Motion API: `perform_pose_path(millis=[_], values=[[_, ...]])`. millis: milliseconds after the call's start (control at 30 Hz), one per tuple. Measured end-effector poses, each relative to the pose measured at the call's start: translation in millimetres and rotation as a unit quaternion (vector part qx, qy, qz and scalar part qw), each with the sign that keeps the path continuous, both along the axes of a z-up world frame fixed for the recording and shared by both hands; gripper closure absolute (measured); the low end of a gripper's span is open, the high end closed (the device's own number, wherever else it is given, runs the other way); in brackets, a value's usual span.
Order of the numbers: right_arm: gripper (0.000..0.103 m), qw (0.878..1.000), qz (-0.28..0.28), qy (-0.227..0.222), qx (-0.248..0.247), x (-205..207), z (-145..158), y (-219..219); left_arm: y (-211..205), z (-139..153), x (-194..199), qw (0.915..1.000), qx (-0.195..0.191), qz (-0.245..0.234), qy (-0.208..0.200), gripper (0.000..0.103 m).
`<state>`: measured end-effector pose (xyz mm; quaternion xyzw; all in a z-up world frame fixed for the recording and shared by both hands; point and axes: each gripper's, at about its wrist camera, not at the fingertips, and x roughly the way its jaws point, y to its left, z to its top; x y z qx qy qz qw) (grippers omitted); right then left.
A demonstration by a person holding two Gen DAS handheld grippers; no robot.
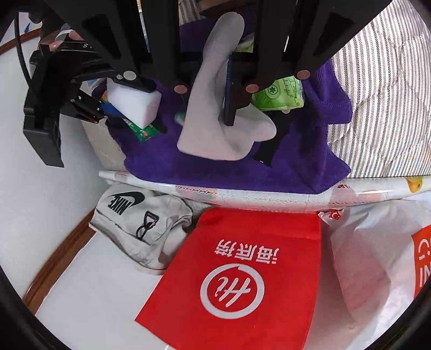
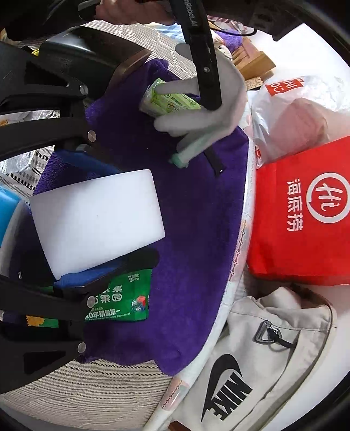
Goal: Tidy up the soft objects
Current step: 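Open both tools to drop the glove and the sponge onto the towel, then grasp the white cloth bundle with the right tool while the left tool reaches toward the yellow bag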
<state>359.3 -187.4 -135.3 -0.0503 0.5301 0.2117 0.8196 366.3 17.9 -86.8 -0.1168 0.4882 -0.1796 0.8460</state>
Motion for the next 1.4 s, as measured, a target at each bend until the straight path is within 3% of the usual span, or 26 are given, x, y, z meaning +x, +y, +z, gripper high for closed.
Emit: perform_pose_path(millis=[133,300,500,567,600,867,1400], values=[[0.038,1.0,0.002,0.003,-0.004,2,-2,0,1,-6,4,0.9999,0.001,0.003,0.01,0.092],[0.024,1.0,0.0,-0.017,-0.009,3,0,-2,2,-7,6,0.9999,0.0,0.0,0.015,0.091],[0.023,0.999,-0.01,-0.036,-0.005,2,7,-10,2,-6,6,0.9998,0.007,-0.001,0.018,0.071],[0.023,0.999,-0.012,-0.04,-0.003,0,9,-11,2,-5,4,0.9997,0.015,0.003,0.02,0.045],[0.023,0.999,-0.013,-0.042,-0.003,-2,11,-12,3,-2,2,0.9997,0.018,0.007,0.014,0.043],[0.023,0.998,-0.025,-0.054,0.009,-21,29,-21,20,17,-15,0.998,0.051,0.038,-0.004,0.037],[0.023,0.995,-0.025,-0.084,0.042,-115,67,-25,45,47,-103,0.9975,0.033,0.06,-0.017,0.037]])
